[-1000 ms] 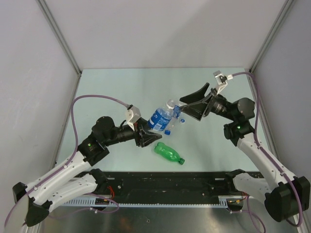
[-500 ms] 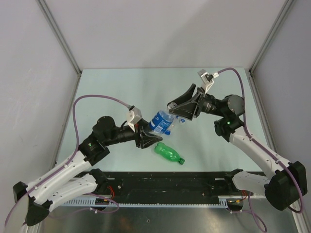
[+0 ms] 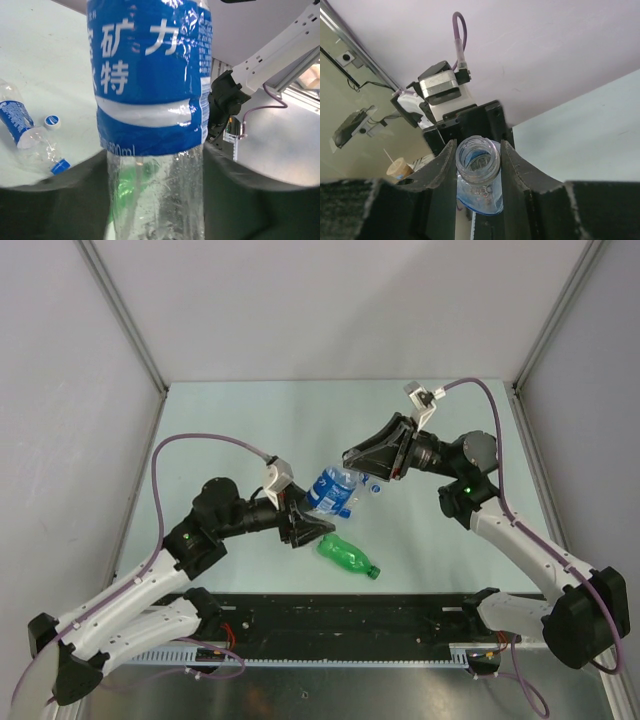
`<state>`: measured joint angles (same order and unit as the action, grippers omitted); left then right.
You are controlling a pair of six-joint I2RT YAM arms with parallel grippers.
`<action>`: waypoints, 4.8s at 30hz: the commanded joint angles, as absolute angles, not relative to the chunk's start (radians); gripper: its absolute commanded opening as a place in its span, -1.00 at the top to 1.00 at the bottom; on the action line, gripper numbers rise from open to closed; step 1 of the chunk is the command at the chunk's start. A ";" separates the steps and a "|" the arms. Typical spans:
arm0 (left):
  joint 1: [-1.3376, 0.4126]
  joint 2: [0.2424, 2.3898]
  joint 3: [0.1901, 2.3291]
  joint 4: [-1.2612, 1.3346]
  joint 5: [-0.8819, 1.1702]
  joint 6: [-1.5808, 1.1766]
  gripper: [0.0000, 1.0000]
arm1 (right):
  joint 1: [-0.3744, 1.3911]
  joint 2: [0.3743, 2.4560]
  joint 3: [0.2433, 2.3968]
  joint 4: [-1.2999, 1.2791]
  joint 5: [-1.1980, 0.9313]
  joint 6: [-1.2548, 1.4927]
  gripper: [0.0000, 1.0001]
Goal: Unscrew the bottle caps
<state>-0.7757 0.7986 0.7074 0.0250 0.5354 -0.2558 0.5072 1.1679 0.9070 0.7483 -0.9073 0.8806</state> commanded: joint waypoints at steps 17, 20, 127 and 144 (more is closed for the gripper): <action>-0.773 0.736 0.732 0.008 0.427 -0.199 -0.99 | 0.522 1.098 0.947 0.129 -0.590 0.380 1.00; -0.774 0.727 0.731 -0.007 0.414 -0.193 -0.99 | 0.520 1.081 0.947 0.030 -0.428 0.307 1.00; -1.067 1.277 0.987 -0.443 0.007 0.109 -0.99 | 0.389 0.762 0.744 0.071 0.142 0.228 -0.99; -1.186 1.679 1.050 -0.479 -0.260 0.179 -0.91 | 0.351 0.736 0.744 0.021 0.133 0.220 -0.99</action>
<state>-1.1812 1.6123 1.0233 -0.4683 -0.1783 0.1448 0.3592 0.7528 0.6987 0.0143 0.1471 0.2169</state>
